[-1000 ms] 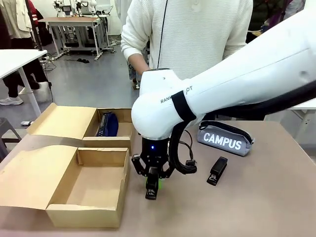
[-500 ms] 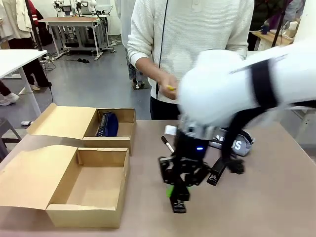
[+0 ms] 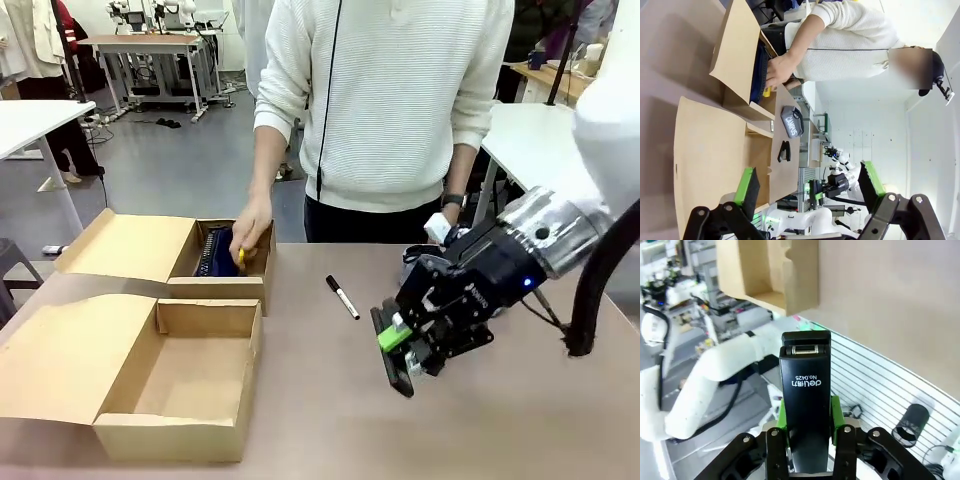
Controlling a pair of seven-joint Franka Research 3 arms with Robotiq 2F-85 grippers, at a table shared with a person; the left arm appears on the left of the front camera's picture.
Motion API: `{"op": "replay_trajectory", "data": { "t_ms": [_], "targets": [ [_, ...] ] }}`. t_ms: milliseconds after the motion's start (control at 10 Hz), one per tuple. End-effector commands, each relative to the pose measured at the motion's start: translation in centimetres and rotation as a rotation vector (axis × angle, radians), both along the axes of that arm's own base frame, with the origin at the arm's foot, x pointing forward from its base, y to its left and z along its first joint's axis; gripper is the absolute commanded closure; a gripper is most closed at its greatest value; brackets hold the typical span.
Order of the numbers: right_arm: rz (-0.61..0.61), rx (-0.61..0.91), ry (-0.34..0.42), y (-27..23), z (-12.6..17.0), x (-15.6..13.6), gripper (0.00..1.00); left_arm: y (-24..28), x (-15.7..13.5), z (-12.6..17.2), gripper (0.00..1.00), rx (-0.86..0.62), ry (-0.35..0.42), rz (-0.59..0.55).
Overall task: Place items inside the box.
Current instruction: Pick up a Pencil pouch or Stapler and place it inside the Mailer Box closest to the robot.
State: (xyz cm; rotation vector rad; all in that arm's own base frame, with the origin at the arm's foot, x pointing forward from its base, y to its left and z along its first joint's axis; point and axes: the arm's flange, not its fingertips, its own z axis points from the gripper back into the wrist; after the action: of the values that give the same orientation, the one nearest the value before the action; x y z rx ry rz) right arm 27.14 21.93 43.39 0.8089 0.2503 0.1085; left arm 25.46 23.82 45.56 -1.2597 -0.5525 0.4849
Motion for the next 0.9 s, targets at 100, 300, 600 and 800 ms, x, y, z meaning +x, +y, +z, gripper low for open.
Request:
{"op": "replay_trajectory", "data": {
  "t_ms": [100, 300, 600, 800],
  "targets": [
    [-0.037, 0.046, -0.031, 0.8, 1.0, 1.7, 0.63, 0.0, -0.1, 0.1, 0.0, -0.001, -0.025, -0.006],
    [-0.032, -0.013, -0.061, 6.9, 1.4, 3.7, 0.63, 0.0, -0.1, 0.1, 0.0, -0.001, -0.025, -0.006],
    [0.014, -0.096, -0.027, 20.2, 1.5, 6.5, 0.63, 0.0, -0.1, 0.1, 0.0, -0.001, -0.025, -0.006],
    [-0.012, -0.121, -0.005, 29.5, -1.2, 6.3, 0.63, 0.0, -0.1, 0.1, 0.0, -0.001, -0.025, -0.006]
  ]
}}
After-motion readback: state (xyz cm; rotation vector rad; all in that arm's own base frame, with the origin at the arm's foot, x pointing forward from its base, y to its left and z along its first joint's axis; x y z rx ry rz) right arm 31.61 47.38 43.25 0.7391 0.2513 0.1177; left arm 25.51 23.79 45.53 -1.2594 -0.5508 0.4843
